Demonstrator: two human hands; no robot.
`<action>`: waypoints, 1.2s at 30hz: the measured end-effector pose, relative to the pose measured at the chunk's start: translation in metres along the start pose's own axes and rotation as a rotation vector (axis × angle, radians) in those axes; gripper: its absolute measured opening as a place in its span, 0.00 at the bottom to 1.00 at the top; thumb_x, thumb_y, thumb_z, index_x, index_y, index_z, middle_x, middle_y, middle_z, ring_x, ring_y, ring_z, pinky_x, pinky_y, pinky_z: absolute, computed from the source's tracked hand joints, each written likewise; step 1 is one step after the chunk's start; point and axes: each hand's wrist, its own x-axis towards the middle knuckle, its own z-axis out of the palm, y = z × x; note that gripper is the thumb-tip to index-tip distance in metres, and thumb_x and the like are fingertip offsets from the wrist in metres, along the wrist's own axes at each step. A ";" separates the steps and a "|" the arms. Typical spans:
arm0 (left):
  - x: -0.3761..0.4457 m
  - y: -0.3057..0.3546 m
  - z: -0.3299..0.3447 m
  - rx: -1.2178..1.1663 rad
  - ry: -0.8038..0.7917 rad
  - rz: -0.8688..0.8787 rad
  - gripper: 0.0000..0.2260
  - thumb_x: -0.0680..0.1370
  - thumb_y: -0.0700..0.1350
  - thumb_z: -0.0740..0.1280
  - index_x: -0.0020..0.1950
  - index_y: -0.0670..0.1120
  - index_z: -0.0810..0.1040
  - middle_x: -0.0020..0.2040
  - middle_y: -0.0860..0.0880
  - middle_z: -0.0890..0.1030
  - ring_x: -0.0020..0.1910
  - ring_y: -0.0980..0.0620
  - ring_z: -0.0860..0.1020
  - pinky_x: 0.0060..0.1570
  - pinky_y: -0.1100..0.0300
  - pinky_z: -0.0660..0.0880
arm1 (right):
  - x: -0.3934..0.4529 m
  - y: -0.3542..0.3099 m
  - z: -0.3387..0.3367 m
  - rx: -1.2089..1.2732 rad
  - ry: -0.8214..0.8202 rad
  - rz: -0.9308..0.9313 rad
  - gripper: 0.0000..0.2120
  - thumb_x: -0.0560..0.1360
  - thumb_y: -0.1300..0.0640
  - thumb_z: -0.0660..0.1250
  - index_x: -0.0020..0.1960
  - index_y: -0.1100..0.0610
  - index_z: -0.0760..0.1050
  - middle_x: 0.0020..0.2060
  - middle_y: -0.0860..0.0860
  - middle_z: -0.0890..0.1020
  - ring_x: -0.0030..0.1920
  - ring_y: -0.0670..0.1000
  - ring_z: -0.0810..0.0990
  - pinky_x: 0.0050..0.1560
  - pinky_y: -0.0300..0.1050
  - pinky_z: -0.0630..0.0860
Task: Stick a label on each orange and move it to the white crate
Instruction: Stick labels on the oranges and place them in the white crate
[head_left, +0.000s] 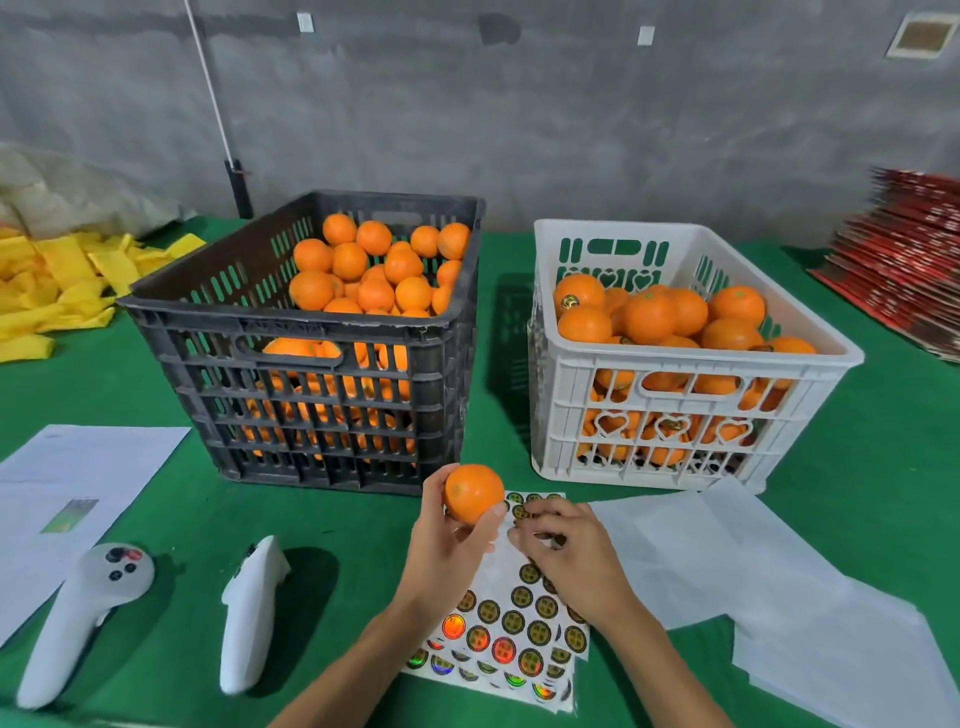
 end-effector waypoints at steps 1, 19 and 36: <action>-0.001 0.000 -0.001 0.008 -0.007 -0.002 0.33 0.71 0.66 0.76 0.71 0.61 0.67 0.54 0.56 0.81 0.49 0.47 0.86 0.44 0.56 0.83 | 0.001 -0.001 0.000 0.031 0.023 0.026 0.03 0.76 0.52 0.75 0.45 0.46 0.88 0.53 0.37 0.82 0.57 0.45 0.74 0.57 0.29 0.68; -0.003 -0.001 -0.007 0.036 0.037 -0.074 0.25 0.72 0.65 0.75 0.65 0.66 0.69 0.56 0.50 0.82 0.45 0.47 0.86 0.42 0.58 0.82 | -0.003 -0.007 0.005 -0.336 0.053 -0.236 0.10 0.79 0.48 0.70 0.48 0.53 0.87 0.47 0.43 0.81 0.48 0.48 0.75 0.50 0.46 0.74; 0.040 0.091 0.020 0.310 -0.022 0.190 0.33 0.75 0.48 0.78 0.74 0.65 0.67 0.59 0.54 0.81 0.50 0.56 0.84 0.55 0.61 0.81 | 0.035 -0.113 -0.064 -0.259 0.489 -0.472 0.09 0.82 0.55 0.66 0.56 0.57 0.83 0.53 0.49 0.83 0.52 0.48 0.81 0.53 0.45 0.80</action>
